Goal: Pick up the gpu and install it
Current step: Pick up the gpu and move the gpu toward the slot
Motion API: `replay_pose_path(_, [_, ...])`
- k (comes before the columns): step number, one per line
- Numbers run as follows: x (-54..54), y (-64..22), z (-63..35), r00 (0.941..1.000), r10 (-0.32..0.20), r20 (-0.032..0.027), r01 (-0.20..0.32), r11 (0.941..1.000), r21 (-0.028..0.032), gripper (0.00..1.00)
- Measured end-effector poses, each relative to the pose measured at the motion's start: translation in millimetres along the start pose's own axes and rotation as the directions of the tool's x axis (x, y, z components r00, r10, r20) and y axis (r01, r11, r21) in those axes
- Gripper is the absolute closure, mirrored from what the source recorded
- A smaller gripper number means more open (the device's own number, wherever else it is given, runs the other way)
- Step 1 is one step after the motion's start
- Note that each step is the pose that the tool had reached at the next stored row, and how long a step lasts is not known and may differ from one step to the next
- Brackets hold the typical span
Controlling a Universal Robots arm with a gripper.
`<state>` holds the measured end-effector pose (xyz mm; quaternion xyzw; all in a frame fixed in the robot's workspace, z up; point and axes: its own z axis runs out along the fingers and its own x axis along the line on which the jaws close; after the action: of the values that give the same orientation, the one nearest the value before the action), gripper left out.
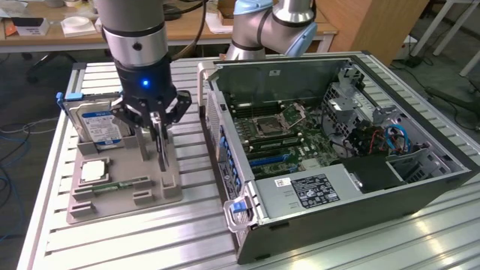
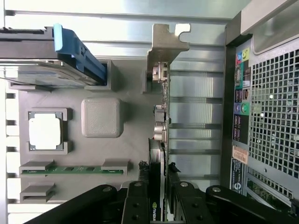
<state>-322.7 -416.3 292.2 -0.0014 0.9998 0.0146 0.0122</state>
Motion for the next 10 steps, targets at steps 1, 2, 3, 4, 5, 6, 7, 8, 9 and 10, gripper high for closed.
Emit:
replay_pose_path(1, [-0.1, 0.1, -2.7, 1.0, 0.0, 0.0, 0.0, 1.0, -0.0003, 0.74])
replay_pose_path(2, [-0.2, 0.2, -6.1, 1.0, 0.0, 0.0, 0.0, 1.0, -0.0004, 0.74])
replay_pose_path(3, [-0.2, 0.3, -9.4, 1.0, 0.0, -0.0001, 0.0, 1.0, -0.0004, 0.74])
replay_pose_path(4, [-0.3, 0.4, -12.2, 1.0, 0.0, -0.0001, 0.0, 1.0, -0.0004, 0.74])
replay_pose_path(5, [-0.4, 0.4, -15.6, 1.0, 0.0, -0.0001, 0.0, 1.0, -0.0004, 0.74])
replay_pose_path(6, [-0.5, 0.6, -19.0, 1.0, 0.0, -0.0001, 0.0, 1.0, -0.0004, 0.74])
replay_pose_path(7, [-0.6, 0.6, -22.0, 1.0, 0.0, -0.0001, 0.0, 1.0, -0.0003, 0.74])
replay_pose_path(8, [-0.6, 0.7, -24.6, 1.0, 0.0, -0.0001, 0.0, 1.0, -0.0004, 0.74])
replay_pose_path(9, [-0.7, 0.8, -26.4, 1.0, 0.0, 0.0, 0.0, 1.0, -0.0004, 0.74])
replay_pose_path(10, [-0.7, 0.8, -28.3, 1.0, 0.0, -0.0001, 0.0, 1.0, -0.0004, 0.74])
